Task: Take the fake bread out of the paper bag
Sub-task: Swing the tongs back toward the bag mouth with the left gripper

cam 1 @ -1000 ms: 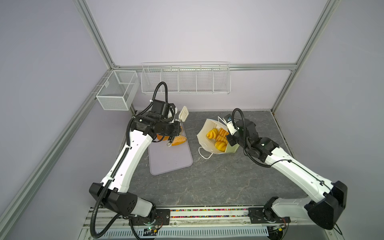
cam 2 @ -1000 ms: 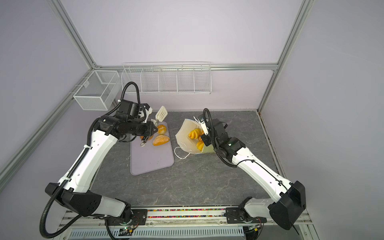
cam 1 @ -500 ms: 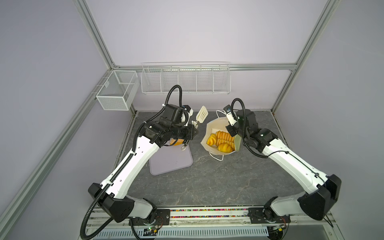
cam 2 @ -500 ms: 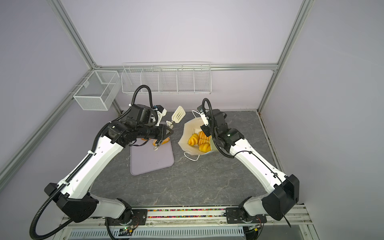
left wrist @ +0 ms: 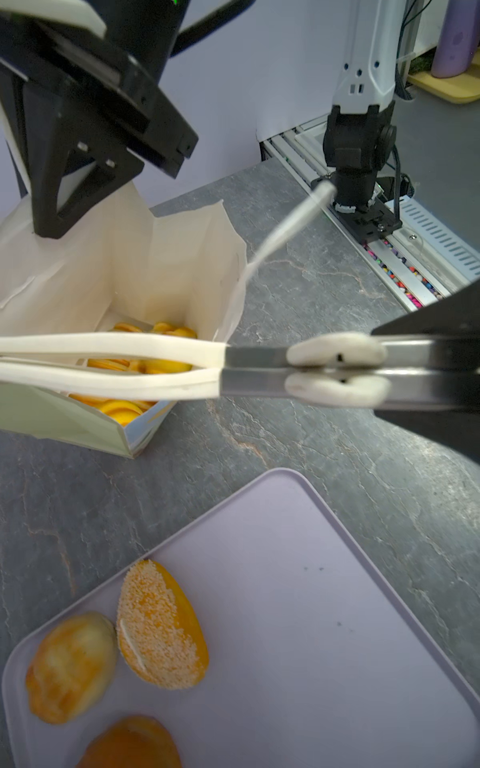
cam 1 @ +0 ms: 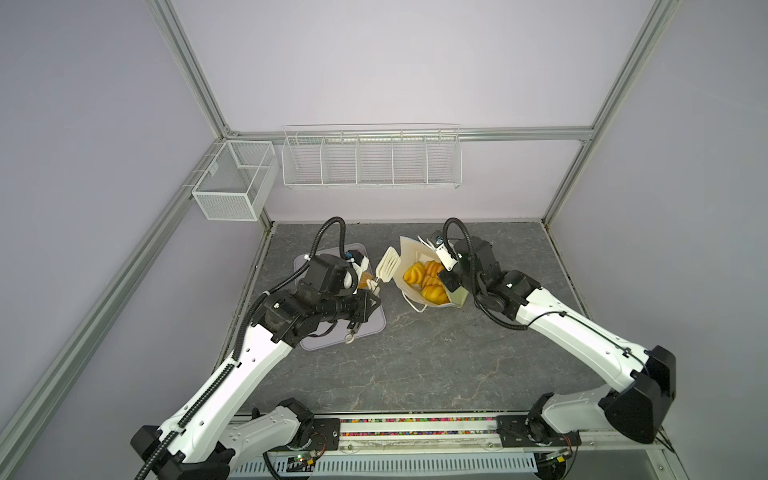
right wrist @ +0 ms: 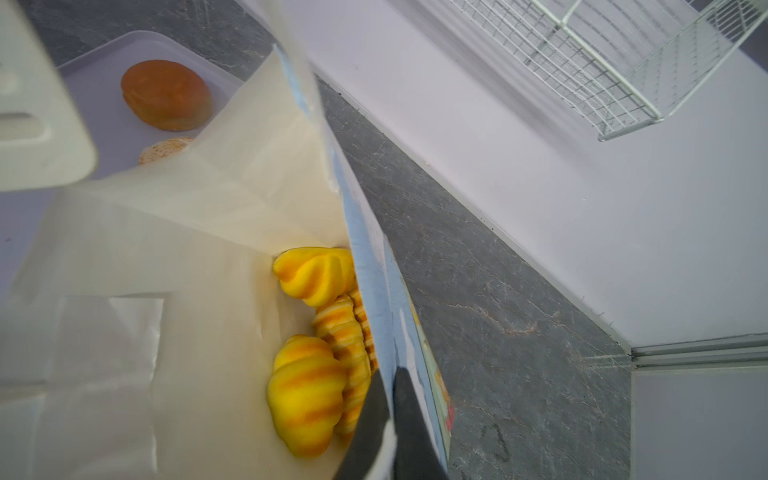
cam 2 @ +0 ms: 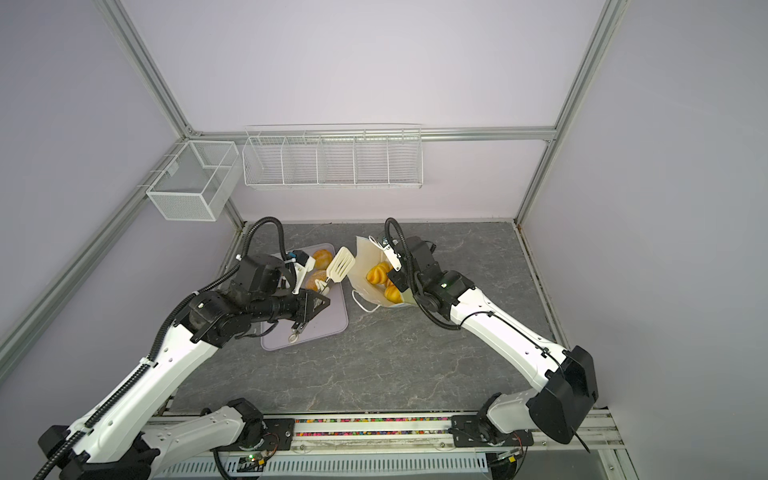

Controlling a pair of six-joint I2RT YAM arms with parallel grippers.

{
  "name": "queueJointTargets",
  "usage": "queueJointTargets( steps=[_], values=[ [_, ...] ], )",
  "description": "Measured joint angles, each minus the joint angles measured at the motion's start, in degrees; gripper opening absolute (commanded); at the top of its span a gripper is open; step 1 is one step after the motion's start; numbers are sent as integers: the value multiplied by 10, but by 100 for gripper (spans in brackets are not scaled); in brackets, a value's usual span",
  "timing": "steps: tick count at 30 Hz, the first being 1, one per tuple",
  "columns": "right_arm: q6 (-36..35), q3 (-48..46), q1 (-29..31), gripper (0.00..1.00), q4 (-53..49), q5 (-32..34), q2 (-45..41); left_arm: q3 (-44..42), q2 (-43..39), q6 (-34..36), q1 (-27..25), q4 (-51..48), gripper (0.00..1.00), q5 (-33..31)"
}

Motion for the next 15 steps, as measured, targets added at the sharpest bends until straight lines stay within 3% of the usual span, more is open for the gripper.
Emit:
queueJointTargets(
  steps=[7, 15],
  values=[
    [10, -13, 40, 6, 10, 11, -4, -4, -46, -11, -34, -24, 0, -40],
    [10, -11, 52, 7, 21, 34, 12, -3, 18, -18, -123, -23, 0, -70]
  ],
)
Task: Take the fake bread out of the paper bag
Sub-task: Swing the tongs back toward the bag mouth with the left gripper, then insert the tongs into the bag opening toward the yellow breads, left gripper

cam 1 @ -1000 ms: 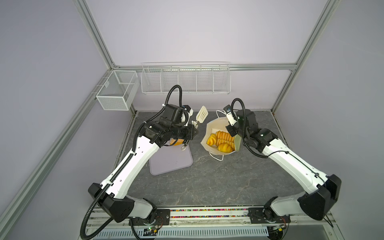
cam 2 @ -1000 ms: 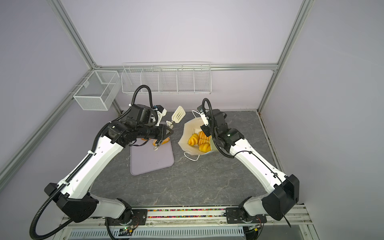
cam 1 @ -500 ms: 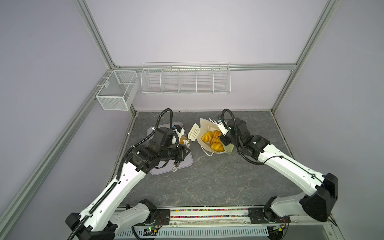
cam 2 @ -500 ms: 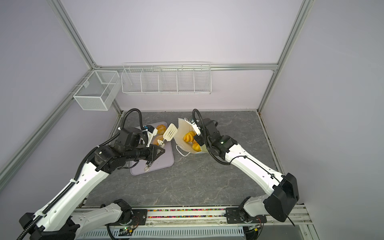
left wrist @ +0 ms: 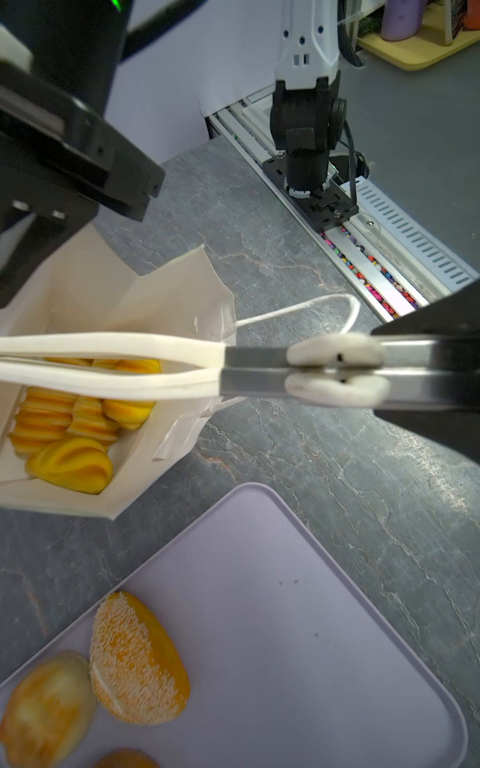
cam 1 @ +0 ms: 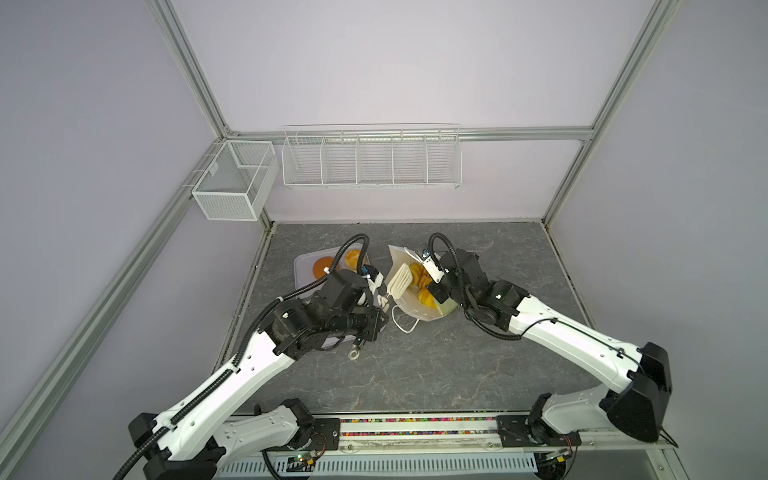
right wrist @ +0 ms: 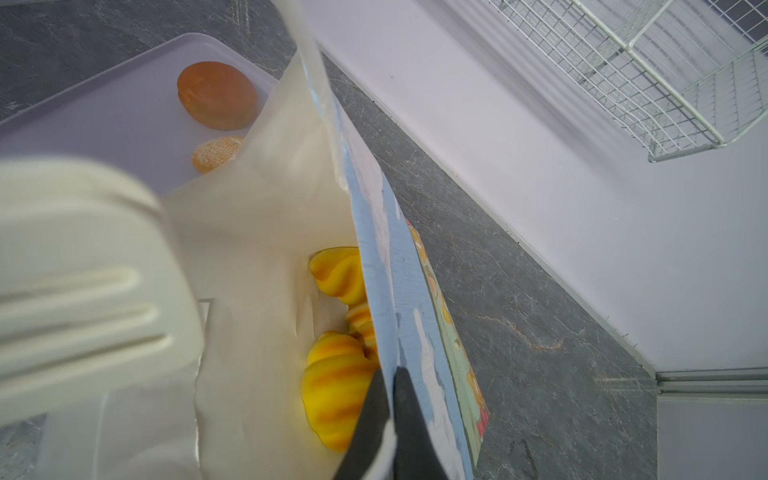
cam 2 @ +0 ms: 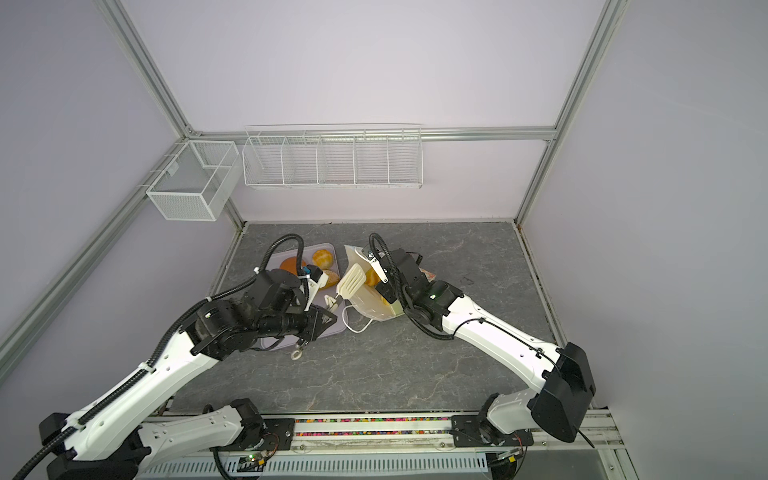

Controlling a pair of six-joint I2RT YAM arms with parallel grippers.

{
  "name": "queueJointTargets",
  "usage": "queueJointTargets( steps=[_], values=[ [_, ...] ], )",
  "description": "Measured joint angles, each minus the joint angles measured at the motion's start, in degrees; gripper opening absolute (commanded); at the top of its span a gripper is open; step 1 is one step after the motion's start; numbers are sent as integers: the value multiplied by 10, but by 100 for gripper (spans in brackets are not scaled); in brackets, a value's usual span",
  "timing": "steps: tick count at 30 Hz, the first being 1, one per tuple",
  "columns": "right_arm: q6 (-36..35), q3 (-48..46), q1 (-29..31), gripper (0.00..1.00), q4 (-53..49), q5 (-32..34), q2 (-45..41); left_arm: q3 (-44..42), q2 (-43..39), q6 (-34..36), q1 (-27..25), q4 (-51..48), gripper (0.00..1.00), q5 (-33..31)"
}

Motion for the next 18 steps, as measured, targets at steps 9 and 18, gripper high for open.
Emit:
queueJointTargets(
  steps=[9, 18],
  values=[
    [14, -11, 2, 7, 14, 1, -5, -116, 13, -33, -3, 23, 0, -16],
    [38, -77, 40, 6, 35, -37, -31, -220, -14, -84, -3, 61, 0, -20]
  ],
)
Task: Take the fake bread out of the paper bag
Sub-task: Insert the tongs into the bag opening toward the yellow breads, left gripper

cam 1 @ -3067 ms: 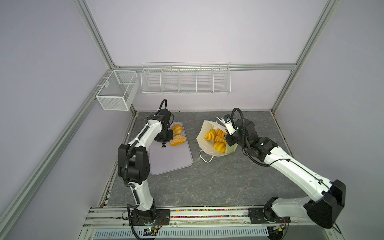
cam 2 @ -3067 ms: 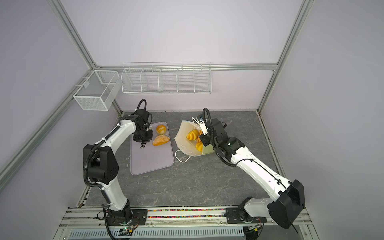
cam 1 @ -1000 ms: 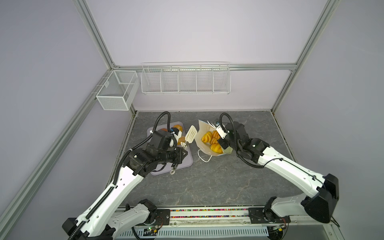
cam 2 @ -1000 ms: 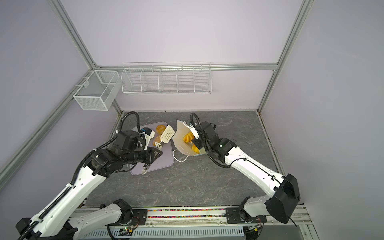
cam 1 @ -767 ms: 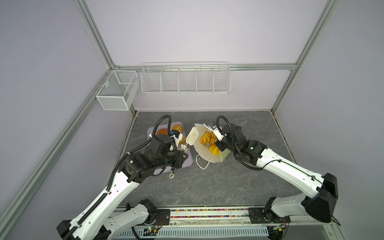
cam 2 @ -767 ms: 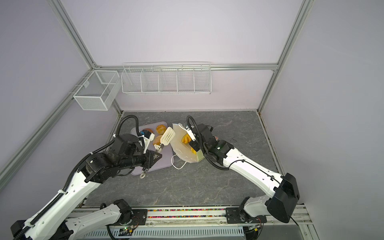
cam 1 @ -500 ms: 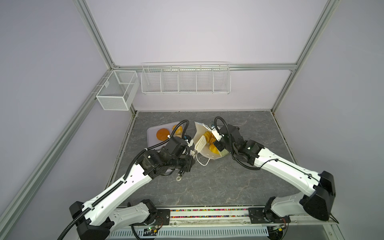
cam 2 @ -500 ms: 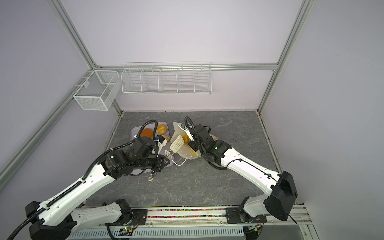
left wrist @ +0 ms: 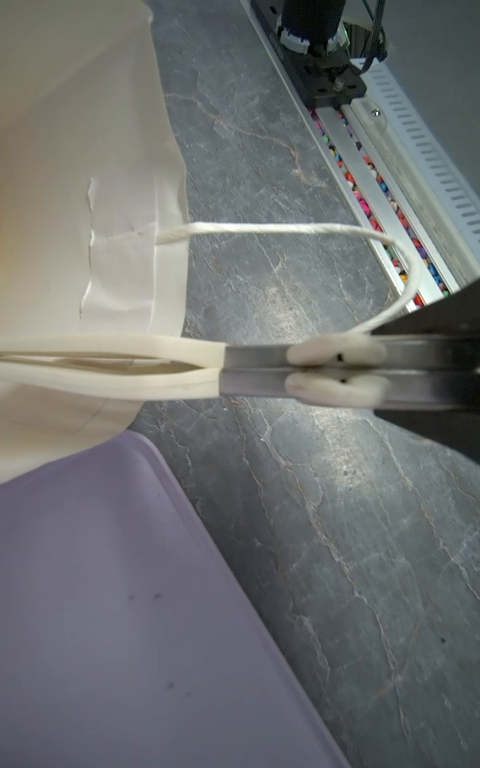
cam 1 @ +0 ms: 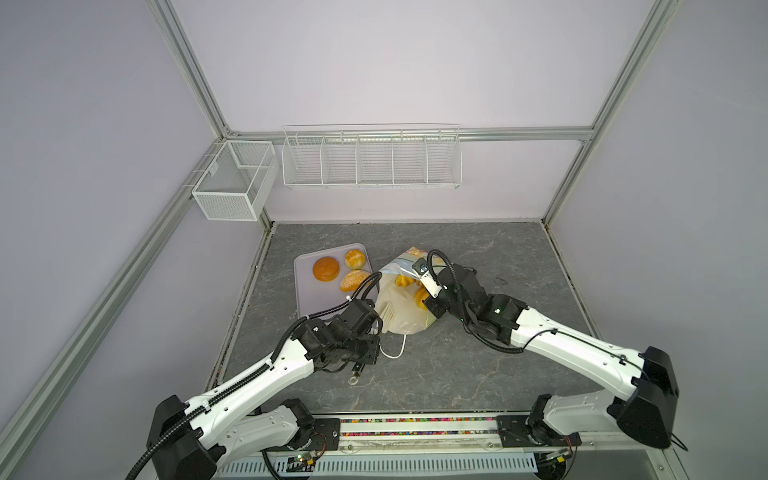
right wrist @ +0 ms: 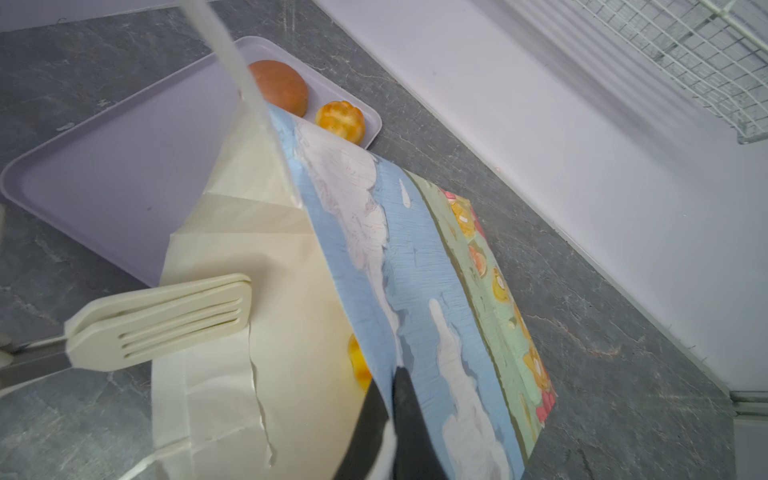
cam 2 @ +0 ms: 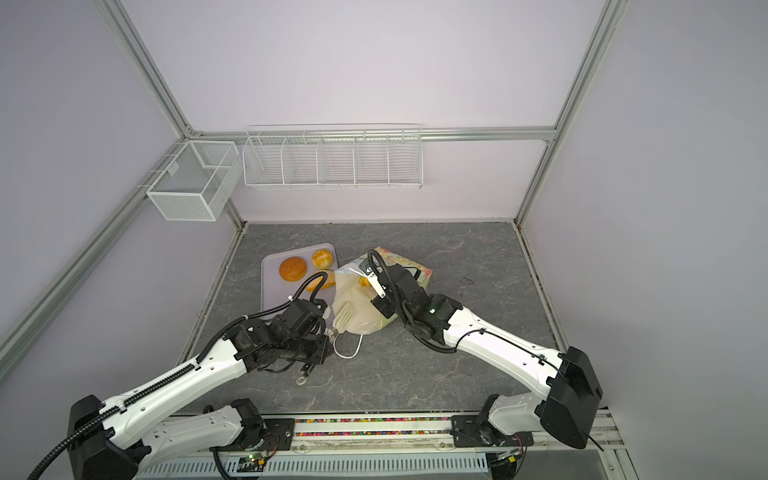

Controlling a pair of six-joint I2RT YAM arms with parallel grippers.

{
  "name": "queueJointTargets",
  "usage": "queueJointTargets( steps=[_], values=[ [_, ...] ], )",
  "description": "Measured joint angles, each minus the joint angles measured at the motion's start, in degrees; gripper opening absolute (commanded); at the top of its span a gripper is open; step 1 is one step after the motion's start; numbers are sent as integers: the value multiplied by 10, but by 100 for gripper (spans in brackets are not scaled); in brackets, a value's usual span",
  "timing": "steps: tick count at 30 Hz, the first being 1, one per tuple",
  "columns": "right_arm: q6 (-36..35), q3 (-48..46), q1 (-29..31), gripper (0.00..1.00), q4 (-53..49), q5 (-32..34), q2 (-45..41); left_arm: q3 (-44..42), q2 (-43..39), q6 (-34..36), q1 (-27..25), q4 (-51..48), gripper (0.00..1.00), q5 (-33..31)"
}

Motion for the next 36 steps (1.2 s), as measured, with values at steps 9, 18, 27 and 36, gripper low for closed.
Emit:
queueJointTargets(
  steps=[9, 18, 27, 36],
  values=[
    [9, -7, 8, 7, 1, -1, 0, 14, -8, -9, -1, -7, 0, -18],
    [29, 2, 8, 7, 2, 14, 0, 124, -15, 13, -9, -39, 12, -29],
    [45, 1, 8, 7, 6, 25, 0, 182, 104, -9, -30, -26, 25, -12],
    [45, 1, 8, 7, 12, 30, 0, 189, 184, -55, -30, 1, 36, 19]
  ],
)
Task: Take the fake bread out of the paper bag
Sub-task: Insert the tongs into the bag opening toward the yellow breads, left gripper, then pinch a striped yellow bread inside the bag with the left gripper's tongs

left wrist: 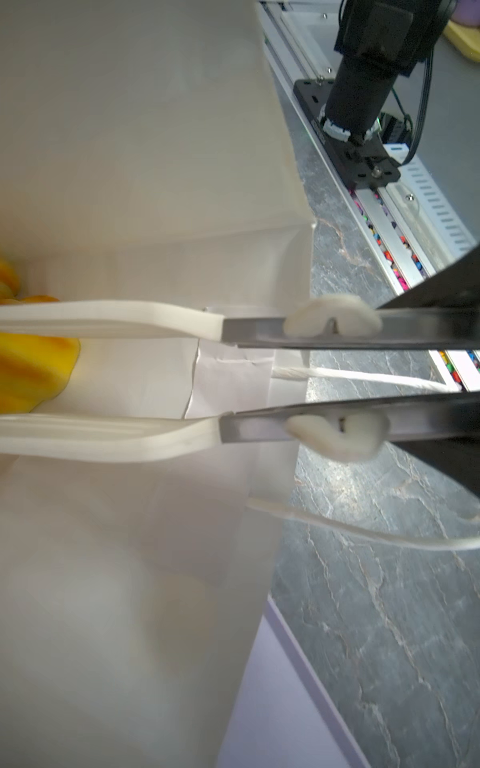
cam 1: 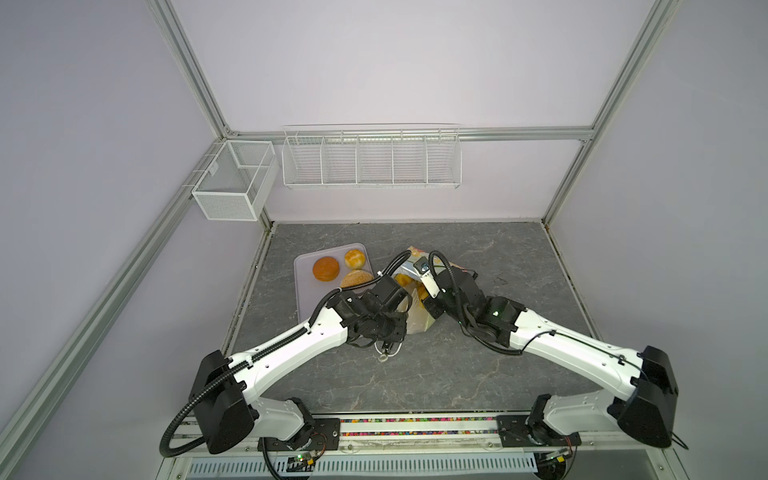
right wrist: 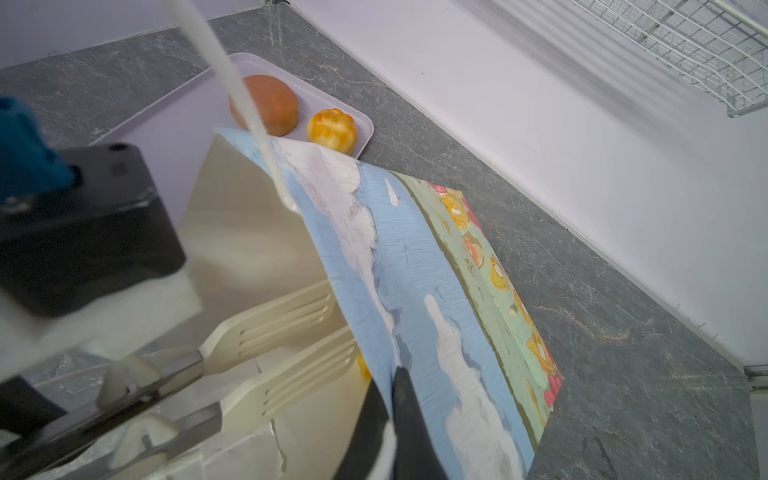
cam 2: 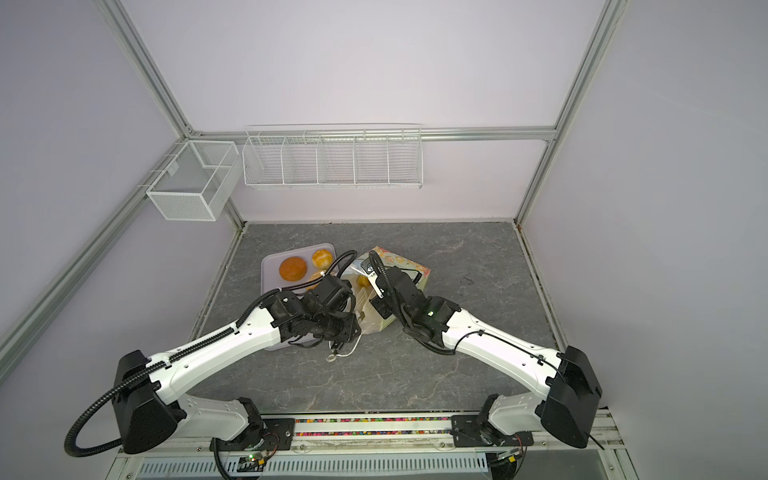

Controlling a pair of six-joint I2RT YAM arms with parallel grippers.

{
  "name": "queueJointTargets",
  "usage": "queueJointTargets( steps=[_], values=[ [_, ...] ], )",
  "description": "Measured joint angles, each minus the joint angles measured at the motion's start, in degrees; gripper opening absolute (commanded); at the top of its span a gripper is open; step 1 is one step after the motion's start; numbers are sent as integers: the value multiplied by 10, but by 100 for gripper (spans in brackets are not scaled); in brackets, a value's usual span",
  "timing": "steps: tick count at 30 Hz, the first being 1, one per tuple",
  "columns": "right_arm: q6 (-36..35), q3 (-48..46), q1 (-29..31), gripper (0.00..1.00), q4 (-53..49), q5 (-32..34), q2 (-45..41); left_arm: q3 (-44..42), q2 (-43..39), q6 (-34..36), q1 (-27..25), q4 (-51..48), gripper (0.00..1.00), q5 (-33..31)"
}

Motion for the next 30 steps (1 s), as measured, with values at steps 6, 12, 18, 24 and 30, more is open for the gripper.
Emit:
queueJointTargets(
  steps=[6, 12, 18, 24, 30],
  values=[
    [12, 0, 0, 7, 9, -1, 1, 14, 33, -37, 9, 44, 38, 48],
    [26, 0, 0, 7, 18, -7, 1, 15, 57, -72, 38, 74, 40, 94],
    [30, 0, -1, 7, 23, -17, 3, 14, 60, -104, 56, 111, 43, 121],
    [30, 0, -1, 7, 30, -24, 8, 14, 78, -118, 56, 123, 43, 125],
    [29, 0, -1, 7, 33, -31, 9, 14, 87, -120, 56, 106, 44, 101]
  ],
)
